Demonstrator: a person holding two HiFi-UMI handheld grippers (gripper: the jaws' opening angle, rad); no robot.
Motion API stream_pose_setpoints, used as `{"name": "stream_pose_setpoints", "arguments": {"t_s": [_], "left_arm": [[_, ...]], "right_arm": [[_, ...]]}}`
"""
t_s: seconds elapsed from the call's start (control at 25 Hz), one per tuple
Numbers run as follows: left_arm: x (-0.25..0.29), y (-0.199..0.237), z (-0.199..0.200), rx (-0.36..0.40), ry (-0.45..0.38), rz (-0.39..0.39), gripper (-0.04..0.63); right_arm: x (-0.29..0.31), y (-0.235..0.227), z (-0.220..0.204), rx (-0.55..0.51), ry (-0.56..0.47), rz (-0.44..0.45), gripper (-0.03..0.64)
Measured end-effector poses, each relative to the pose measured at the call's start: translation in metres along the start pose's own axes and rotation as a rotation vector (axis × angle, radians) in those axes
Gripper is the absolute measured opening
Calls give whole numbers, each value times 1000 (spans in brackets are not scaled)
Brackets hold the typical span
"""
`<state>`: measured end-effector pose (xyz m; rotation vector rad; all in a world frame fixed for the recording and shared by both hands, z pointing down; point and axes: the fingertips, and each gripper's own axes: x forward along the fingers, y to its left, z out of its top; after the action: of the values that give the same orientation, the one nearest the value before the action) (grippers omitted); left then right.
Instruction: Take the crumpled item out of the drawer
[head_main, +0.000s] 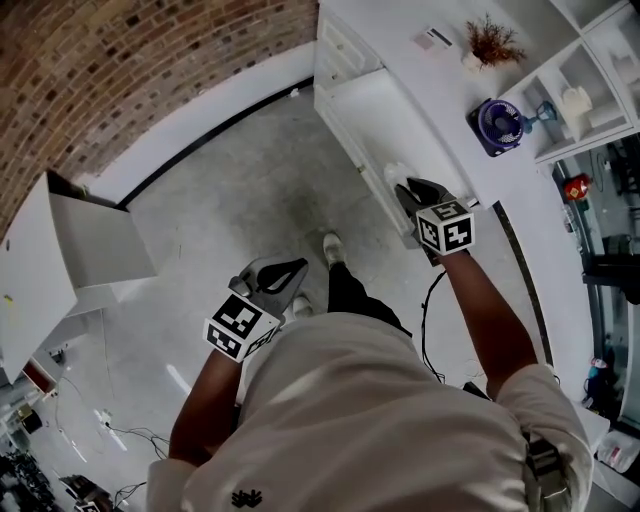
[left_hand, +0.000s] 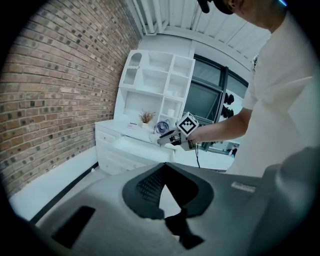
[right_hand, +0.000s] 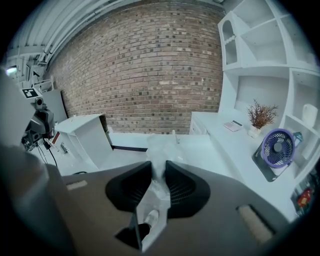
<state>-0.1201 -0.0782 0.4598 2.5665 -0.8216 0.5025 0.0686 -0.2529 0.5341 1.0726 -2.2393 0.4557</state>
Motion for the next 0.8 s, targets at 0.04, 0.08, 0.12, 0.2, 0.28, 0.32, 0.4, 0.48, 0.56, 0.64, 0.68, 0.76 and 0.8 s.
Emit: {"name": "stream_pose_setpoints", "arguments": {"t_s": [0.04, 0.08, 0.12, 0.2, 0.28, 0.32, 0.4, 0.48, 0.56, 0.64, 0.68, 0.76, 0.8], "left_arm": [[-3, -1, -1, -6, -4, 2, 6], [-6, -2, -2, -11, -6, 3, 6], [-9, -3, -3, -15, -8, 5, 6], [-13, -5, -6, -19, -11, 12, 6], [-18, -8, -9, -17, -12, 21, 6], [-20, -9, -10, -17, -13, 25, 6], [-25, -11, -13, -16, -15, 27, 6], [-29, -14, -16, -16, -17, 29, 6], [-32, -17, -20, -15, -20, 31, 6], [-35, -20, -23, -14, -22, 34, 6], [-36, -21, -25, -14, -23, 35, 6], [-39, -24, -29, -13, -24, 36, 6], [-41, -25, -31, -12, -23, 37, 6]], "right_arm": [[-3, 6, 0, 0, -2, 5, 104], [-6, 12, -1, 1, -4, 11, 104], [-9, 18, -1, 2, -6, 17, 104], [-16, 28, -2, 1, -13, 29, 104], [-22, 38, -2, -5, -24, 42, 104], [-25, 43, -2, -6, -29, 48, 104], [-31, 53, -2, -7, -35, 58, 104], [-36, 63, -3, -10, -38, 68, 103], [-41, 70, -4, -15, -42, 76, 103], [-45, 78, -6, -18, -47, 82, 103], [-47, 81, -7, -20, -50, 85, 103], [-51, 88, -9, -22, -53, 89, 103], [-53, 92, -10, -21, -55, 90, 103]]}}
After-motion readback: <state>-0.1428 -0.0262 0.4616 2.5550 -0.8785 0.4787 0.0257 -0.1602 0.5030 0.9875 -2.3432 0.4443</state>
